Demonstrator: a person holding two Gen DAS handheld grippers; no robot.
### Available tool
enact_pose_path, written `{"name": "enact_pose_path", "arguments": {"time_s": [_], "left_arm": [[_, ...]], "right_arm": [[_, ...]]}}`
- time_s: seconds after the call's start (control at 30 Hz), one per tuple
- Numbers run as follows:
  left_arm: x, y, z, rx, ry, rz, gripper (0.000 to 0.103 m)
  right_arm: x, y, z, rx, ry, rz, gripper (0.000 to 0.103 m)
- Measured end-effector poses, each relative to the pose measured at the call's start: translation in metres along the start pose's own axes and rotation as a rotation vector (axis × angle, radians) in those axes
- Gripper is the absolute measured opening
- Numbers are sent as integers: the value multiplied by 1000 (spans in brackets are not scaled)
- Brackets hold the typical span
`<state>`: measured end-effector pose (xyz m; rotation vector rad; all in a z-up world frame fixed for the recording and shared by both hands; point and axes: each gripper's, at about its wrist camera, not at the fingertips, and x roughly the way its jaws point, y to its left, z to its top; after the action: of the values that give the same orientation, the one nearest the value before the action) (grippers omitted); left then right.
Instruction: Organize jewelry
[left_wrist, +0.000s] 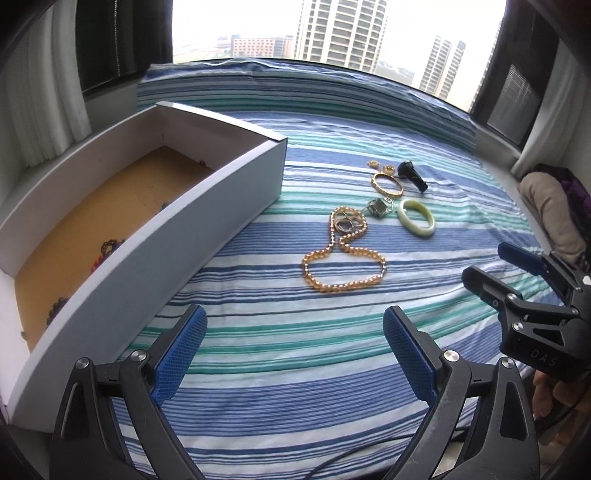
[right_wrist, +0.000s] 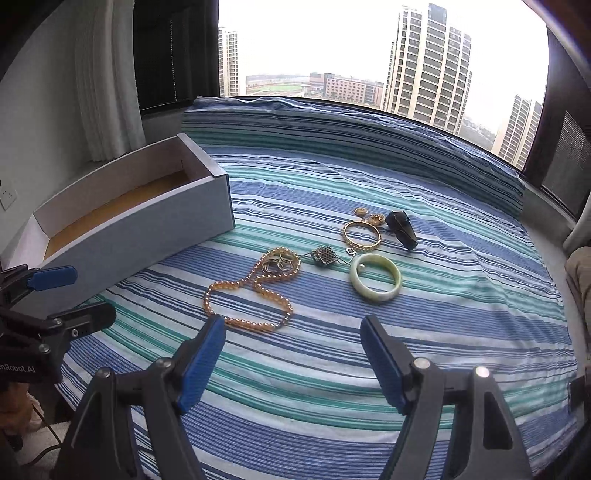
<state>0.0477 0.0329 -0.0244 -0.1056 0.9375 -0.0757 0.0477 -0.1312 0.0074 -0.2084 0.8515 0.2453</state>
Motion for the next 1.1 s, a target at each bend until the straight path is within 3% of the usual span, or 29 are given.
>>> {"name": "enact_pose_path", "arguments": {"time_s": [0.33,0.8,1.1], "left_arm": [[4,4,-8,-14,26,-5,97],[8,12,-11,-32,44,3,97],[14,39,-7,-113,69,0,97]], "right_arm": [[1,-8,-31,55,59,-4,77],[-2,3,-36,41,62,9,77],[-7,-17,-47,91,63,-21,77]]}}
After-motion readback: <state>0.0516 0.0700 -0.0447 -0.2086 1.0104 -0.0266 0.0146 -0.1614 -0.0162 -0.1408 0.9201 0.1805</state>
